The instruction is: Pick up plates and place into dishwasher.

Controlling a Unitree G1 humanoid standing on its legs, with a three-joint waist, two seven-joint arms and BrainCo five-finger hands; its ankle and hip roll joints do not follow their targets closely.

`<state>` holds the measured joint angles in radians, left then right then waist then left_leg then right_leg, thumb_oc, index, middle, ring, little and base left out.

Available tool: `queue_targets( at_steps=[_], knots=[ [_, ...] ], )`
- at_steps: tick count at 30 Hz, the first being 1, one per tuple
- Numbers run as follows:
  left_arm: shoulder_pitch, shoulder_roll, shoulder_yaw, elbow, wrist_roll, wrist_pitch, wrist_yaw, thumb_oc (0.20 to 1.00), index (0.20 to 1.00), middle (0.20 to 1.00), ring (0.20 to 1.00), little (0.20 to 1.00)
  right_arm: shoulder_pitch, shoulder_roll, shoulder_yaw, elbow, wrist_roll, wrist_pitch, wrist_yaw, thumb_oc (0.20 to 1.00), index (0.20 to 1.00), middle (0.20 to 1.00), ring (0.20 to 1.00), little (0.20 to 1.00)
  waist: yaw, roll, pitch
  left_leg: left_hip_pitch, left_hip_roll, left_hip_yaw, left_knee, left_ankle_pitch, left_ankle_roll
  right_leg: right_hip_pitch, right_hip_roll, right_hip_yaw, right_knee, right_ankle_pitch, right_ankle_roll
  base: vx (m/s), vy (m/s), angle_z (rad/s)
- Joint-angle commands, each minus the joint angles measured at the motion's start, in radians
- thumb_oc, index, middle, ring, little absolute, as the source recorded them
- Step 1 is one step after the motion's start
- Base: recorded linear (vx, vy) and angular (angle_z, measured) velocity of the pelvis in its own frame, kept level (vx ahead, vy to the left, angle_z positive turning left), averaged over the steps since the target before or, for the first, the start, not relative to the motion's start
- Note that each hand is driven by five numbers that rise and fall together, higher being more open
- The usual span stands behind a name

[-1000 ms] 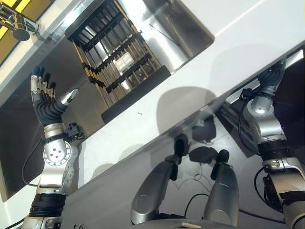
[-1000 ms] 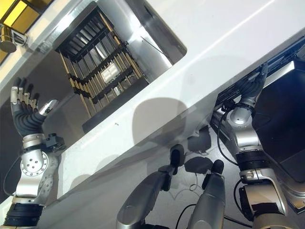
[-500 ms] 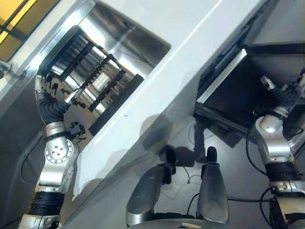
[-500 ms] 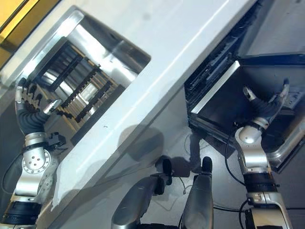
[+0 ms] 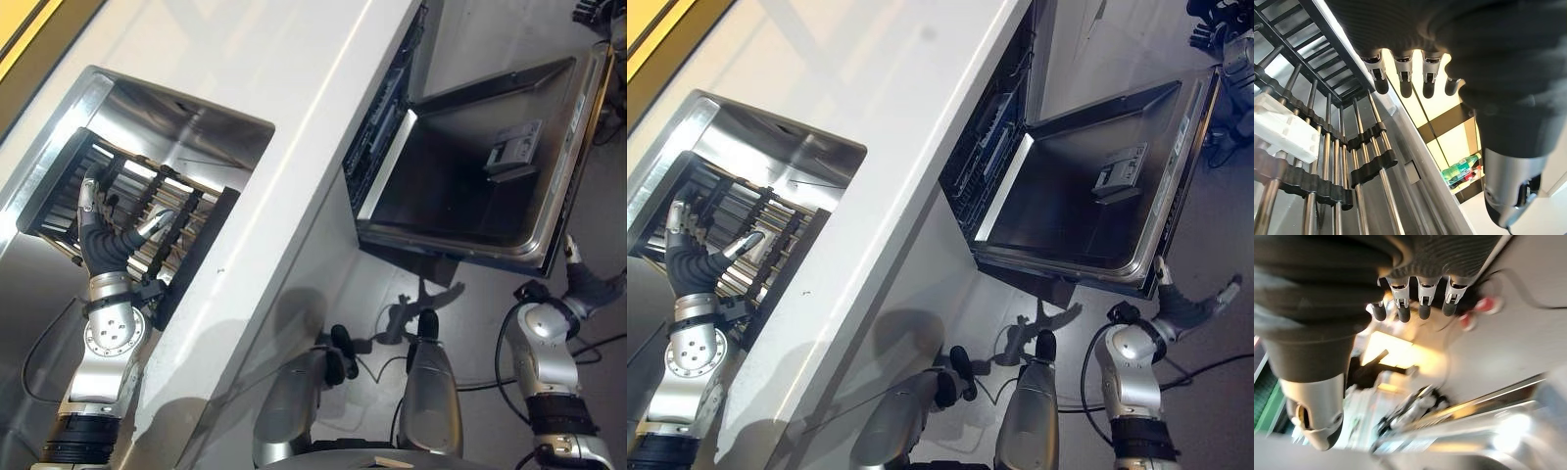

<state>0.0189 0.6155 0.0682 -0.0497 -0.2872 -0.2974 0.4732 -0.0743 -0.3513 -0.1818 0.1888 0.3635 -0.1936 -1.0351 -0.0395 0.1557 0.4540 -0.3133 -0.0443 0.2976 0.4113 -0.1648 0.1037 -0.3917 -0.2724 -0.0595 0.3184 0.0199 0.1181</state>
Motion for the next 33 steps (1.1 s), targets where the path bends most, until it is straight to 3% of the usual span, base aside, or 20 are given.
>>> queue_targets(
  at_steps=[1,5,7,11,15,18,22,27,31,33],
  knots=[
    [-0.112,-0.11,-0.086,-0.021,0.038,-0.052,0.021,1.0,1.0,1.0,1.0,1.0,-0.031,-0.028,-0.002,-0.011,0.077,-0.143,-0.004,1.0,1.0,1.0,1.0,1.0,-0.062,0.059,0.025,-0.031,-0.034,-0.109,0.001,-0.007,-0.036,-0.091,0.032,0.034,0.219,-0.034,-0.055,-0.08,0.121,-0.15],
    [-0.132,-0.125,-0.12,-0.032,0.034,-0.032,0.042,1.0,1.0,1.0,1.0,1.0,-0.054,-0.026,0.008,0.042,0.09,-0.194,-0.014,1.0,1.0,1.0,1.0,1.0,-0.092,0.121,0.066,-0.031,-0.048,-0.075,-0.001,0.007,-0.027,-0.149,0.023,0.049,0.261,-0.052,-0.07,0.03,0.116,-0.11],
    [-0.12,-0.142,-0.127,-0.036,0.032,-0.028,0.053,1.0,1.0,1.0,1.0,1.0,-0.059,-0.023,-0.005,0.07,0.197,-0.229,0.033,1.0,1.0,1.0,1.0,1.0,-0.095,0.153,0.066,-0.055,-0.059,-0.065,0.008,0.008,-0.029,-0.182,0.019,0.054,0.281,-0.077,-0.073,0.05,0.118,-0.11],
    [-0.086,-0.156,-0.147,-0.043,0.012,-0.052,0.063,1.0,1.0,1.0,1.0,1.0,-0.105,-0.029,-0.012,0.127,0.231,-0.289,0.016,1.0,1.0,1.0,1.0,1.0,-0.07,0.206,0.066,-0.152,-0.062,-0.034,0.048,-0.01,-0.036,-0.282,-0.028,0.051,0.318,-0.108,-0.067,-0.01,0.041,-0.09],
    [-0.066,-0.153,-0.183,-0.065,0.011,-0.084,0.066,1.0,1.0,1.0,1.0,1.0,-0.256,-0.05,-0.031,0.209,0.303,-0.344,0.022,1.0,1.0,1.0,1.0,1.0,-0.033,0.259,0.066,-0.225,-0.073,-0.031,0.09,-0.024,-0.045,-0.354,-0.041,0.069,0.378,-0.15,-0.069,0.01,-0.042,-0.12],
    [-0.075,-0.145,-0.199,-0.084,0.01,-0.08,0.07,1.0,1.0,1.0,1.0,1.0,-0.37,-0.092,-0.04,0.252,0.338,-0.329,0.081,1.0,1.0,1.0,1.0,1.0,-0.01,0.28,0.066,-0.262,-0.079,-0.032,0.121,-0.029,-0.047,-0.389,-0.054,0.064,0.418,-0.171,-0.075,-0.01,-0.068,0.05],
    [-0.072,-0.135,-0.204,-0.11,-0.004,-0.071,0.05,1.0,1.0,1.0,1.0,1.0,-0.51,-0.168,-0.017,0.282,0.423,-0.234,0.305,1.0,1.0,1.0,1.0,1.0,0.021,0.296,0.066,-0.302,-0.084,-0.051,0.167,-0.038,-0.052,-0.43,-0.058,0.061,0.483,-0.206,-0.08,0.02,-0.089,0.14],
    [-0.086,-0.102,-0.188,-0.124,-0.035,-0.068,0.026,1.0,1.0,1.0,1.0,1.0,-0.613,-0.229,0.074,0.342,0.651,-0.077,0.766,1.0,1.0,1.0,1.0,1.0,0.045,0.286,0.066,-0.333,-0.076,-0.062,0.195,-0.035,-0.054,-0.462,-0.057,0.054,0.527,-0.227,-0.093,0.02,-0.072,0.06],
    [-0.115,-0.077,-0.174,-0.105,-0.058,-0.048,0.023,1.0,1.0,1.0,1.0,1.0,-0.618,-0.23,0.177,0.288,0.702,-0.037,1.149,1.0,1.0,1.0,1.0,1.0,0.046,0.264,0.066,-0.336,-0.067,-0.066,0.188,-0.018,-0.057,-0.464,-0.049,0.04,0.532,-0.229,-0.096,0.03,-0.052,0.09],
    [-0.129,-0.07,-0.167,-0.09,-0.062,-0.045,0.026,1.0,1.0,1.0,1.0,1.0,-0.613,-0.232,0.224,0.233,0.697,-0.041,1.268,1.0,1.0,1.0,1.0,1.0,0.045,0.254,0.066,-0.335,-0.064,-0.07,0.18,-0.009,-0.059,-0.463,-0.046,0.033,0.53,-0.226,-0.096,0.03,-0.038,0.02]
  ],
)
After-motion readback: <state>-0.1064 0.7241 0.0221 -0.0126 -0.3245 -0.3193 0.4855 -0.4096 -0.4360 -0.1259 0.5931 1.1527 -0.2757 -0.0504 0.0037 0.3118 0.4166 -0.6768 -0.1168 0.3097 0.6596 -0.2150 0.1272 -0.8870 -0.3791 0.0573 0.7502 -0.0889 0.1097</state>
